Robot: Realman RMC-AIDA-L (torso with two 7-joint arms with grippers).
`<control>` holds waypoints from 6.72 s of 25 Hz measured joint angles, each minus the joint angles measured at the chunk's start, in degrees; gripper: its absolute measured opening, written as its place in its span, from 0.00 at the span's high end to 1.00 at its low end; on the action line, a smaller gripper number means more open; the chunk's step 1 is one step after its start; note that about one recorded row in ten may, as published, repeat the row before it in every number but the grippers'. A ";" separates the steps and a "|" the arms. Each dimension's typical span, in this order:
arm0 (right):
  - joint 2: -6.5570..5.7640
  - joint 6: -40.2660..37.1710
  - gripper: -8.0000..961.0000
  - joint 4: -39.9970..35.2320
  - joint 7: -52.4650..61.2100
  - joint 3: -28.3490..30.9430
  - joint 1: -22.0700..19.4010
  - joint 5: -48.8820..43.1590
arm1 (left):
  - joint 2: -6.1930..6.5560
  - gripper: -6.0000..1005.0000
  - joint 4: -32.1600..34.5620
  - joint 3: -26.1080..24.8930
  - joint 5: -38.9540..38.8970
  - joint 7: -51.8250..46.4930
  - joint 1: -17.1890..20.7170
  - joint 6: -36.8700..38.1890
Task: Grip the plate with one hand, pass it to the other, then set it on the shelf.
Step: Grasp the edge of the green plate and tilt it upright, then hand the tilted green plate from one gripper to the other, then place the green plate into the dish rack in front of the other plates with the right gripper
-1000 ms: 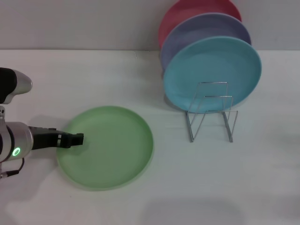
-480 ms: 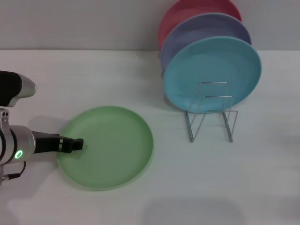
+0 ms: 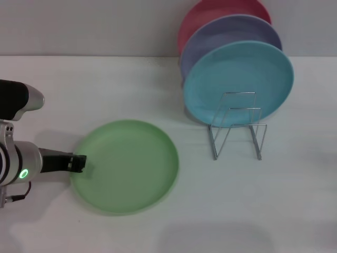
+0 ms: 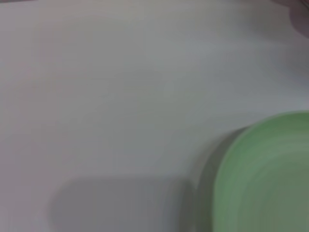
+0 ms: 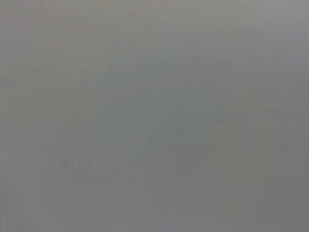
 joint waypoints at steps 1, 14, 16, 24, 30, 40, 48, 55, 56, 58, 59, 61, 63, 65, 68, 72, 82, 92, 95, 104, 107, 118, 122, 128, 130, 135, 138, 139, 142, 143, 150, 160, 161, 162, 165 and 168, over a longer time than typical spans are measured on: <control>0.00 0.00 0.25 0.00 0.00 0.00 0.00 0.00 | 0.00 0.59 0.00 0.00 0.00 0.00 0.00 0.00; 0.00 0.45 0.25 0.17 -0.63 0.00 0.06 0.05 | -0.01 0.94 0.54 0.69 0.00 0.63 -0.14 0.24; 0.00 0.51 0.25 0.18 -0.63 0.00 0.09 0.05 | 0.03 0.94 1.51 0.75 -0.04 1.33 0.10 0.18; 0.00 1.18 0.25 0.26 -0.45 -0.02 0.10 -0.17 | 0.13 0.95 7.79 0.85 -0.58 3.97 1.66 -0.31; -0.03 10.81 0.25 1.05 7.77 -0.65 0.48 -0.83 | 0.16 0.96 15.61 0.63 -0.72 6.79 4.30 1.24; -0.91 -17.22 0.25 43.13 43.40 -14.51 1.54 -28.53 | 0.12 0.95 19.13 0.25 -0.59 8.00 4.44 4.06; -1.22 -38.48 0.25 73.99 91.55 -23.96 9.27 -73.29 | 0.08 0.94 20.26 0.23 -0.45 8.02 4.78 5.95; -1.19 -26.08 0.25 80.64 137.86 -26.73 24.60 -119.36 | 0.09 0.93 20.54 0.22 -0.25 8.09 4.83 6.98; -1.19 -26.08 0.25 80.64 137.86 -26.73 24.60 -119.36 | 0.09 0.93 20.54 0.22 -0.25 8.09 4.83 6.98; -1.21 -24.07 0.25 79.52 139.65 -27.32 27.13 -121.74 | 0.09 0.93 20.54 0.22 -0.25 8.10 4.83 6.99; -1.20 -23.81 0.25 79.09 139.94 -27.65 27.79 -122.51 | 0.11 0.93 20.54 0.23 -0.25 8.11 4.85 7.00; -1.20 -23.71 0.25 77.90 140.15 -28.20 28.95 -123.60 | 0.13 0.92 20.54 0.18 -0.25 8.11 4.88 7.01; -1.20 -23.71 0.25 76.01 140.14 -28.51 30.07 -123.94 | 0.14 0.92 20.54 0.06 -0.26 8.11 4.88 7.01; -1.24 -24.24 0.25 71.94 139.57 -28.84 31.84 -123.94 | 0.15 0.92 20.54 0.05 -0.27 8.11 4.88 6.99; -1.24 -24.82 0.25 69.34 138.98 -28.98 32.92 -123.91 | 0.16 0.91 20.54 0.05 -0.28 8.11 4.86 6.91; -1.23 -26.83 0.25 64.74 138.17 -29.42 34.80 -123.76 | 0.18 0.91 20.54 0.05 -0.27 8.11 4.64 6.65; -1.08 -29.55 0.25 59.24 136.44 -31.37 37.21 -123.54 | 0.18 0.90 20.54 -0.01 -0.64 8.82 4.39 6.51; -1.05 -30.97 0.38 56.96 135.77 -32.81 38.43 -123.48 | 0.18 0.88 20.54 -0.04 -0.71 8.87 4.75 6.50; -0.97 -31.87 0.51 56.95 134.62 -33.91 38.17 -123.48 | 0.18 0.88 20.55 -0.04 -0.71 8.88 4.79 6.49; -0.98 -32.35 0.73 58.65 132.62 -35.22 36.37 -123.48 | 0.16 0.87 20.75 0.33 -0.73 8.95 4.79 7.38; -0.96 -32.80 0.80 60.19 132.53 -36.41 35.14 -123.48 | 0.05 0.87 21.31 0.58 -0.82 8.97 4.80 7.48; -0.87 -33.36 0.92 63.97 132.50 -37.80 31.98 -124.07 | 0.05 0.80 24.53 1.96 -1.08 11.10 7.46 12.56; -0.88 -33.19 0.95 66.10 132.80 -37.68 30.54 -124.26 | 0.03 0.66 25.75 4.75 -0.52 13.54 12.79 25.88; -0.88 -35.23 0.96 70.54 133.02 -35.93 26.36 -124.69 | 0.08 0.43 20.32 9.69 -0.77 14.50 21.31 61.15; -0.88 -38.13 0.96 74.15 132.16 -35.20 22.84 -124.11 | 0.06 0.36 11.42 12.58 -0.87 12.15 22.51 80.11; -0.90 -50.34 0.96 84.57 110.55 -34.15 7.03 -101.81 | -0.11 0.28 -3.80 14.88 -0.94 5.51 21.08 101.78; -0.88 -50.89 0.96 84.82 95.70 -34.09 2.61 -86.79 | -0.13 0.23 -16.25 15.11 -0.96 -2.20 18.37 113.82; -0.85 -50.30 0.96 84.00 86.84 -34.24 0.42 -78.49 | -0.09 0.22 -19.24 15.05 -0.97 -3.90 17.61 115.81; -0.76 -45.07 0.96 78.74 59.59 -34.65 -4.19 -57.83 | -0.06 0.20 -27.40 14.82 -0.94 -8.18 15.06 120.22; -0.74 -42.20 0.96 76.03 50.96 -34.53 -5.10 -52.17 | -0.06 0.20 -29.89 14.77 -0.97 -9.18 14.25 121.19; -0.60 -14.82 0.96 47.65 -2.82 -30.53 -5.63 -23.41 | -0.13 0.20 -40.87 14.54 -0.92 -15.27 10.50 124.33; -0.40 -4.91 0.96 40.20 -3.91 -19.53 -5.75 -22.33 | -0.27 0.20 -43.61 15.02 -0.87 -15.67 9.98 123.97; -0.40 -4.91 0.96 40.20 -3.91 -19.53 -5.75 -22.33 | -0.30 0.20 -43.81 15.05 -0.87 -15.70 9.96 123.96; -0.38 -4.79 0.96 40.08 -3.55 -19.36 -6.04 -22.27 | -0.32 0.20 -43.90 15.07 -0.88 -15.74 9.95 123.96; -0.32 -4.50 0.96 38.34 -3.08 -19.37 -6.36 -22.22 | -0.39 0.20 -44.08 15.16 -0.88 -16.85 9.95 123.88; -0.43 -4.18 0.96 36.53 -3.40 -19.34 -5.85 -22.33 | -0.37 0.20 -44.81 15.33 -0.84 -18.41 9.82 123.82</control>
